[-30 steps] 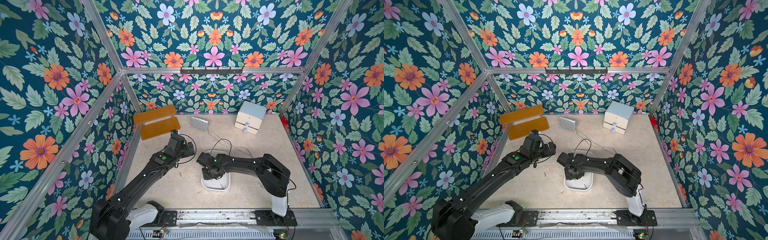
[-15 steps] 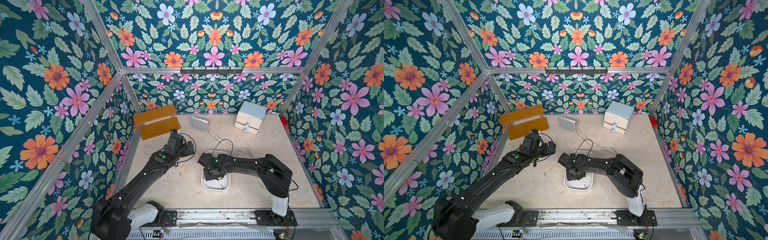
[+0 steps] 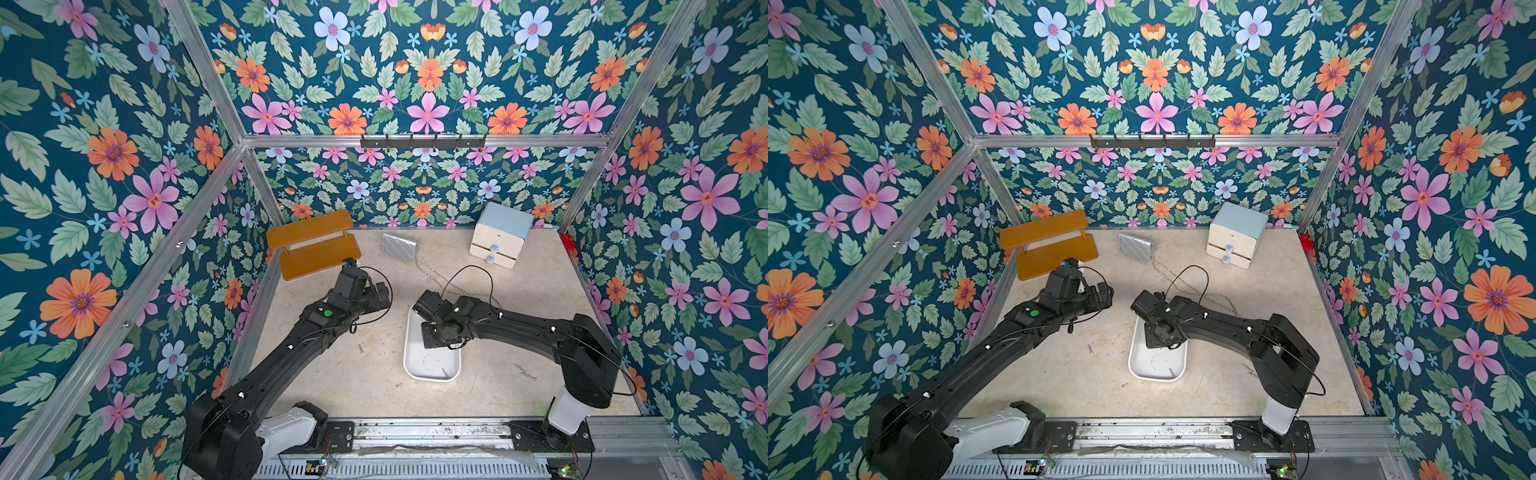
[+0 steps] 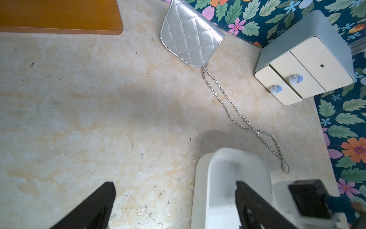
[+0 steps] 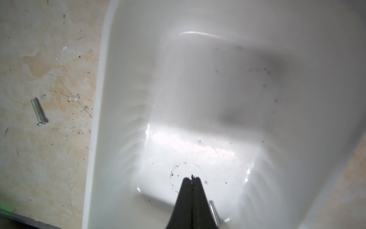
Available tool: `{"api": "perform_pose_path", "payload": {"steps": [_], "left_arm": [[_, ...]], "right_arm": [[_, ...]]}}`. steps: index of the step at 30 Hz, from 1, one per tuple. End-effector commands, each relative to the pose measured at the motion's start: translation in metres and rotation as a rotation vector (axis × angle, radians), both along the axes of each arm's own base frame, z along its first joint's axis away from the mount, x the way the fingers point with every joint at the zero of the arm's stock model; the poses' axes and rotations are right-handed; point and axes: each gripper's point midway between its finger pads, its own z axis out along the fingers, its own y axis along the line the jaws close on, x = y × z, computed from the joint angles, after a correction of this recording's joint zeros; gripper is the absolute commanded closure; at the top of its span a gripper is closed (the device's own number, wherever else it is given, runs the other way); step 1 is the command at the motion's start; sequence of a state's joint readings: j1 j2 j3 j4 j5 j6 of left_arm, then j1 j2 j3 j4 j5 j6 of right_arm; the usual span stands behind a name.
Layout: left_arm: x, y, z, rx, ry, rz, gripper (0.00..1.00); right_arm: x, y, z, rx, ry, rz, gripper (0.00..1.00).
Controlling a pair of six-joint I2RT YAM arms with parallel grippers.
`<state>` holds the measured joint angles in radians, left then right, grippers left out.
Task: Take out the screws from the storage box
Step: Pick up the screw from the storage box, then place the screw at the center of the board.
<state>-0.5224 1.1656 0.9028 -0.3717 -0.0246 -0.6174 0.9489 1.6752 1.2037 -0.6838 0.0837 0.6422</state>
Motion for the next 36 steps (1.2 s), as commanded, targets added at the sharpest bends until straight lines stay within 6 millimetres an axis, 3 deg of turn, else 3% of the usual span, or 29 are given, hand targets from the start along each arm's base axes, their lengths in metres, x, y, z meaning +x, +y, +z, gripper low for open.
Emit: {"api": "perform_pose_path", "payload": {"steps": [1,7,13,18,24,28,34,36], "left_arm": [[0.002,-0.005,0.001,-0.012,-0.012,-0.028,0.01],[0.001,-0.011,0.001,-0.023,-0.025,-0.063,0.01],[0.002,-0.012,-0.001,-0.022,-0.019,-0.066,0.01],[0.0,-0.009,-0.006,-0.014,-0.015,-0.06,0.01],[0.0,0.001,-0.014,0.017,-0.076,-0.044,0.01],[0.003,0.007,-0.014,0.063,-0.145,-0.048,0.01],[0.006,0.013,-0.008,0.119,-0.234,-0.068,0.01],[0.007,0.011,-0.006,0.11,-0.246,-0.075,0.01]], "right_arm": [[0.006,-0.037,0.017,0.021,-0.029,-0.102,1.0],[0.014,-0.127,0.019,0.008,-0.086,-0.349,1.0],[0.0,-0.182,-0.026,0.025,-0.005,-0.56,1.0],[-0.008,-0.204,-0.043,0.004,0.001,-0.642,1.0],[-0.012,-0.218,-0.062,0.014,0.037,-0.728,1.0],[-0.014,-0.23,-0.065,-0.012,0.038,-0.787,1.0],[-0.016,-0.242,-0.054,-0.076,0.021,-0.814,0.87],[-0.018,-0.245,-0.051,-0.087,0.016,-0.819,0.78]]}}
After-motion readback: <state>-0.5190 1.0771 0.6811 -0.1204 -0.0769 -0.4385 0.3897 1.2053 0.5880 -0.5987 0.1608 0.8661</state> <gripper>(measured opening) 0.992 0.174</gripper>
